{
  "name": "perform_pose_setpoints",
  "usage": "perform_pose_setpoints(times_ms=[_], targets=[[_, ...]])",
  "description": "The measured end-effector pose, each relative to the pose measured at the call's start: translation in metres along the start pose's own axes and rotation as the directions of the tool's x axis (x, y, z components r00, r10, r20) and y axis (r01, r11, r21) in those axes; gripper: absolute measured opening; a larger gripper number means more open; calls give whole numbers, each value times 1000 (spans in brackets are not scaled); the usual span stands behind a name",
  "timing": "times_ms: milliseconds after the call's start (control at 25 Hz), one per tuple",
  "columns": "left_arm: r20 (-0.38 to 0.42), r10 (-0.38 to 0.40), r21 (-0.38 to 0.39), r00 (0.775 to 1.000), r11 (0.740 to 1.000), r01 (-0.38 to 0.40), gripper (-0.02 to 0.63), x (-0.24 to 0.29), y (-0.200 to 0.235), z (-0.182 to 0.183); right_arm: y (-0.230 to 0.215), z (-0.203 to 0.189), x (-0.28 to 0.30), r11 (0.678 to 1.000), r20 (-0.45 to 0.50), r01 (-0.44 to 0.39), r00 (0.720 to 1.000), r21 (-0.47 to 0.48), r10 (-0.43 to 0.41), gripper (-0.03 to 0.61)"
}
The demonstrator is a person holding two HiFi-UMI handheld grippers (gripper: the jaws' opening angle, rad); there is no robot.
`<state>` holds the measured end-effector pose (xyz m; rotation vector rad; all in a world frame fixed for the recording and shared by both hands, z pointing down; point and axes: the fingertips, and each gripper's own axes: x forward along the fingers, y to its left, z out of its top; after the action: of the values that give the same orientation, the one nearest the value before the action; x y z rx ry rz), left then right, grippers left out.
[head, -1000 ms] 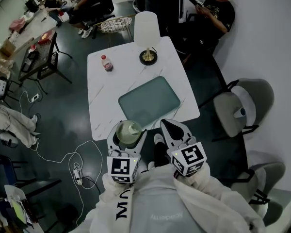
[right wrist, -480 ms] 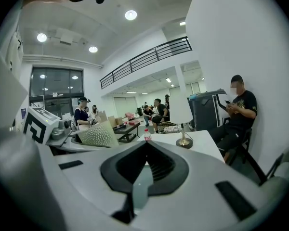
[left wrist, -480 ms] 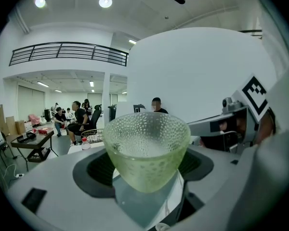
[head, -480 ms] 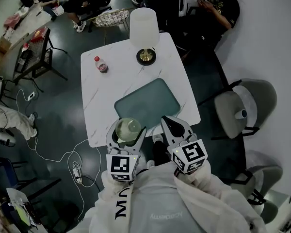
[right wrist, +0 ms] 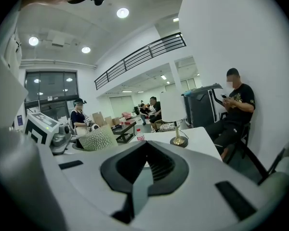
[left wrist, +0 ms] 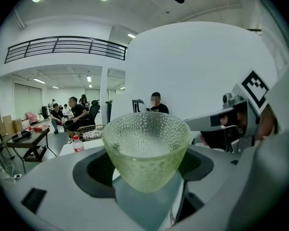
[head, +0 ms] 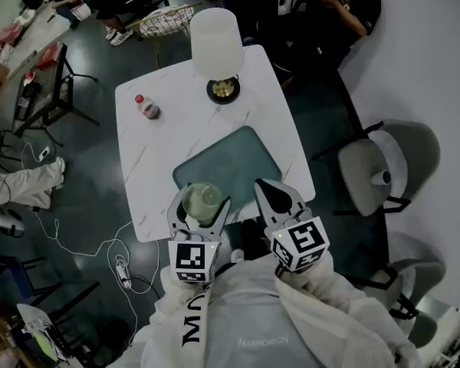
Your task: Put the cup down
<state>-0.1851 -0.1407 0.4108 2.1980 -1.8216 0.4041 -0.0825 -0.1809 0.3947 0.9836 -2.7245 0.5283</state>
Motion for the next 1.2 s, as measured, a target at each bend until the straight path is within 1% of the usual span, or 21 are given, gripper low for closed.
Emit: perform_pose_setpoints(times_ms=[320,480,680,840,1000,1200], targets=[[-26,-45,11,999,999,45,387,44,-5,-2,-40,3,23,999,5,49,999,16,-49,6],[-32,-61,20,998,998,62,387,65,-8,-9,-58,-4,35,998,-1,58,998,24,-58,6],[-33,-63,5,998,998,63,387,90,-8,-12,-84,-8,47,997,-5,71,997,40,-71,6],[-41,-60,3,997,998,60,387,108,-6,-15,-101,-6,55,996,-3,83,997,20,-83,6],[-55,-61,7,997,998,61,387,122,-5,-19,-115,-5,61,996,-9,94,996,9,-94,6],[-38,-61,31,997,998,62,387,143,-6,-17,-132,-6,67,994,-12,105,994,6,-105,6]])
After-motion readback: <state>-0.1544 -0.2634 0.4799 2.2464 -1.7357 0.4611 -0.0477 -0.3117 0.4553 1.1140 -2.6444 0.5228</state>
